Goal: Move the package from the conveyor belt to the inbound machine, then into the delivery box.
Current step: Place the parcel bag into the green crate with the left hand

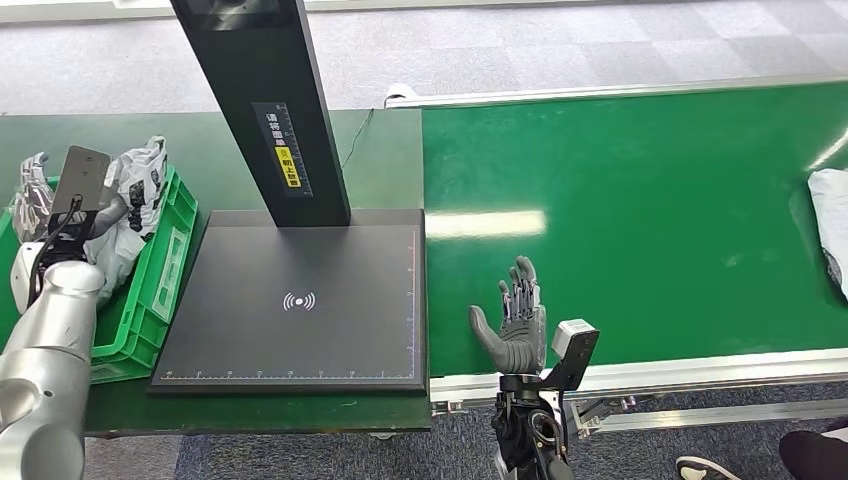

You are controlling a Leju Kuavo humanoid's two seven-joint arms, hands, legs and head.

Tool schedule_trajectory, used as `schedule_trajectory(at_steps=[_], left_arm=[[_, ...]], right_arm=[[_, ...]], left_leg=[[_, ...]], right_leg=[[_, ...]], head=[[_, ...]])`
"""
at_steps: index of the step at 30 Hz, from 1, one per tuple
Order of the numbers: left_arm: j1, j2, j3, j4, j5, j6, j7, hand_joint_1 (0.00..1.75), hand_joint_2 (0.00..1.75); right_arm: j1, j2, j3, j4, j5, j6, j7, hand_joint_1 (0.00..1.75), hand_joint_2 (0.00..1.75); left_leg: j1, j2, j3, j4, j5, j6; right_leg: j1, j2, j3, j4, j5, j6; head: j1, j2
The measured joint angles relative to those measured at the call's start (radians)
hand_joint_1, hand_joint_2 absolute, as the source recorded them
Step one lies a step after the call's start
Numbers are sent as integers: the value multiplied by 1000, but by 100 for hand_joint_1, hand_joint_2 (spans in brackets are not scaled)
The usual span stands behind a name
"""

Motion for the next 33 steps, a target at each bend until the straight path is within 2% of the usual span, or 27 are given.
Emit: schedule_trajectory(at_steps=[4, 10, 12, 15, 17, 19, 22, 26, 27, 29, 31, 33], left_arm=[[-1, 0, 17, 1, 5, 21, -24, 0, 175], [18, -1, 90, -16, 80, 103, -139, 0, 175], [38, -5, 119, -42, 139, 128, -217, 0, 175], [106, -35, 154, -142, 290, 140, -392, 0, 175], [194, -81, 157, -262, 412, 125, -483, 0, 175], [338, -144, 125, -449, 523, 124, -539, 0, 175], [575, -232, 12, -751, 641, 177, -582, 0, 175], [807, -297, -156, -1049, 742, 261, -589, 0, 175], [854, -314, -189, -1097, 770, 250, -588, 0, 175], [927, -349, -235, -1143, 799, 168, -579, 0, 175], [969, -378, -261, -1145, 752, 54, -545, 0, 175], [990, -397, -286, -1131, 654, -20, -504, 0, 175]], right_arm=[[-1, 0, 0, 0, -1, 2, -1, 0, 175], [-2, 0, 0, 2, -5, 1, -5, 0, 175], [-3, 0, 0, 4, -6, -2, -6, 0, 175], [-5, 0, 0, 9, -13, -18, -10, 0, 175], [-5, 0, 0, 11, -19, -33, -13, 0, 175], [-2, 1, -1, 9, -22, -47, -14, 0, 175], [6, 0, -6, 4, -22, -65, -15, 0, 175], [6, 0, -12, 4, -4, -85, -15, 0, 175], [7, 0, -14, 3, 3, -91, -16, 0, 175], [11, 4, -14, -8, 14, -102, -16, 0, 175], [20, 10, -8, -31, 21, -107, -13, 0, 175], [28, 15, 0, -52, 23, -109, -11, 0, 175]], left_leg=[[0, 0, 0, 0, 0, 0], [0, 0, -1, 0, 0, 0], [0, 0, -1, 0, 0, 0], [0, 0, 0, 0, 0, 0], [-1, 1, 0, 0, -1, 0], [-2, 4, 1, 0, -3, 1], [-2, 6, 1, 0, -6, 3], [-2, 6, 1, 0, -8, 4], [-2, 5, 1, 0, -8, 4], [-2, 2, 1, 0, -8, 5], [-2, 1, 1, 0, -8, 5], [-2, 1, 1, 0, -8, 5]], right_leg=[[0, 0, 0, 0, 0, 0], [0, 0, 0, 0, 0, 0], [0, 0, -1, 0, 0, 0], [0, 0, 0, 0, 0, 0], [-1, 0, 0, -1, 0, 0], [-2, 3, 0, -1, -1, 1], [-2, 6, 0, -2, -2, 3], [-3, 6, 1, -3, -4, 5], [-3, 5, 1, -3, -4, 6], [-2, 4, 2, -4, -5, 6], [-2, 2, 2, -4, -5, 6], [-2, 2, 3, -4, -5, 6]], head=[[0, 0], [0, 0], [0, 0], [0, 0], [0, 0], [0, 0], [0, 0], [0, 0], [0, 0], [0, 0], [0, 0], [0, 0]])
